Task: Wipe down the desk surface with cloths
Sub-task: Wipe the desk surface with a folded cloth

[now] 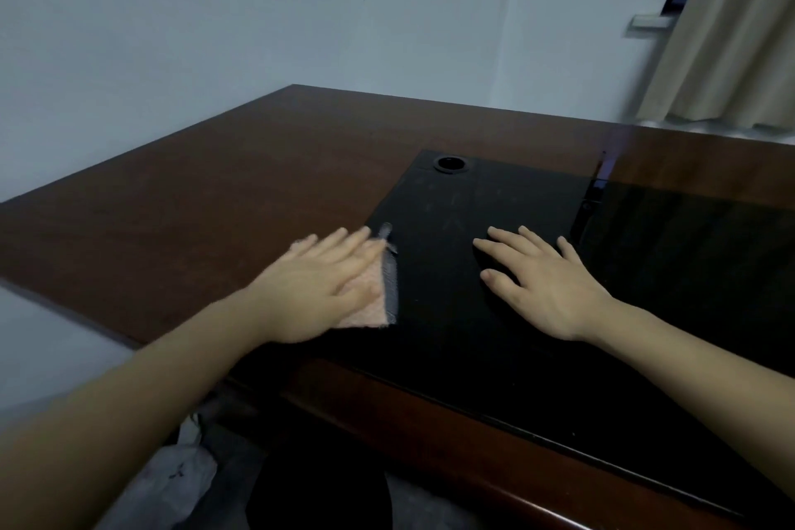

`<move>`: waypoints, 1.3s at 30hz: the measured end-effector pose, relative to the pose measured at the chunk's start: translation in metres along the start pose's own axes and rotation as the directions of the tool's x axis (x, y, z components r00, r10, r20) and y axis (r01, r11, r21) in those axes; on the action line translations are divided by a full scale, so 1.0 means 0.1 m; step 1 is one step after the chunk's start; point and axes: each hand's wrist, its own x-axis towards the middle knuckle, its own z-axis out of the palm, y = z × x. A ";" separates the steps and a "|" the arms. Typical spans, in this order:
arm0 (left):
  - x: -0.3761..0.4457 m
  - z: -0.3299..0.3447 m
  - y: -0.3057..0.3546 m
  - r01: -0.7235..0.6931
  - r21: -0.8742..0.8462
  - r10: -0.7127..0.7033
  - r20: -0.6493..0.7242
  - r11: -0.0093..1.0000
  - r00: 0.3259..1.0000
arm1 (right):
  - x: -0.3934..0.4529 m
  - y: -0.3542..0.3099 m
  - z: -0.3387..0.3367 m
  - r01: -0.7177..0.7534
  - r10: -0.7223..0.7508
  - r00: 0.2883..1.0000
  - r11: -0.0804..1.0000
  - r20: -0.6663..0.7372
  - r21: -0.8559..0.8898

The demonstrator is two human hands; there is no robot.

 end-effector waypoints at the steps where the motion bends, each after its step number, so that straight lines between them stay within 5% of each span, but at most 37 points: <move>1: 0.00 -0.02 -0.17 0.059 0.008 -0.059 0.001 0.998 0.998 | 0.00 0.00 0.00 0.000 0.000 1.000 1.000 -0.002 -0.001; 4: 0.12 -0.09 -0.57 0.286 0.008 -0.286 0.000 0.958 0.958 | 0.01 -0.01 0.00 0.003 -0.003 1.000 1.000 -0.020 0.009; 8: 0.32 -0.11 -0.56 0.352 -0.023 -0.352 -0.031 0.936 0.935 | 0.00 -0.01 0.00 0.004 -0.003 0.999 1.000 -0.034 0.016; 19: -0.39 0.07 0.16 -0.022 0.013 0.022 -0.026 1.000 0.999 | 0.00 -0.02 -0.01 0.006 -0.006 1.000 1.000 -0.022 0.011; 28: 0.04 -0.12 -0.87 0.432 -0.010 -0.432 -0.008 0.902 0.902 | 0.08 -0.07 -0.08 -0.016 0.016 1.000 0.999 -0.006 -0.029; 39: -0.31 0.05 -0.31 0.007 -0.016 -0.007 -0.032 1.000 0.999 | 0.71 -0.73 -0.17 0.147 -0.147 0.989 0.989 0.001 0.004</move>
